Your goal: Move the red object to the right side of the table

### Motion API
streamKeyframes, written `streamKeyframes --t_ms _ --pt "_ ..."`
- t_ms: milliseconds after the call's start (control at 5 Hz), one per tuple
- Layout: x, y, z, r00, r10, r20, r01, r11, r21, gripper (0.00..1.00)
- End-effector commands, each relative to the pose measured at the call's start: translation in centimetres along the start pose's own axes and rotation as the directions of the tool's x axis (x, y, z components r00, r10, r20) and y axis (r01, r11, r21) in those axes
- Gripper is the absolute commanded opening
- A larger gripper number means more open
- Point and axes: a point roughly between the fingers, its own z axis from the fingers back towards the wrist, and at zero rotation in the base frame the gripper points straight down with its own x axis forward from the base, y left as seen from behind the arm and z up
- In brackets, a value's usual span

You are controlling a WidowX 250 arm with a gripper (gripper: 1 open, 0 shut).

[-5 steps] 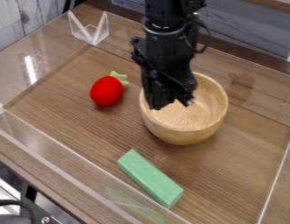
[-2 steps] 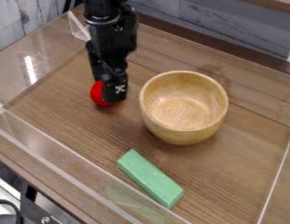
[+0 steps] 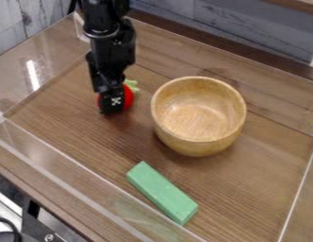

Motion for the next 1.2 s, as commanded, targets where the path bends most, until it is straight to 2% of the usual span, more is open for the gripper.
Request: streamKeyframes --t_ms 0,200,600,1000 --pt "0.3 2.1 0.9 1.000 0.017 0.020 -0.018 0.999 0.049 1.00" --pt "0.3 3.0 0.6 0.999 0.032 0.013 -0.033 0.998 0.055 1.00" --pt "1.9 4.6 -0.4 0.999 0.036 0.002 -0.036 0.997 0.061 1.00" --pt "2.3 4.5 -1.9 1.000 0.017 -0.007 -0.017 0.998 0.057 1.00"
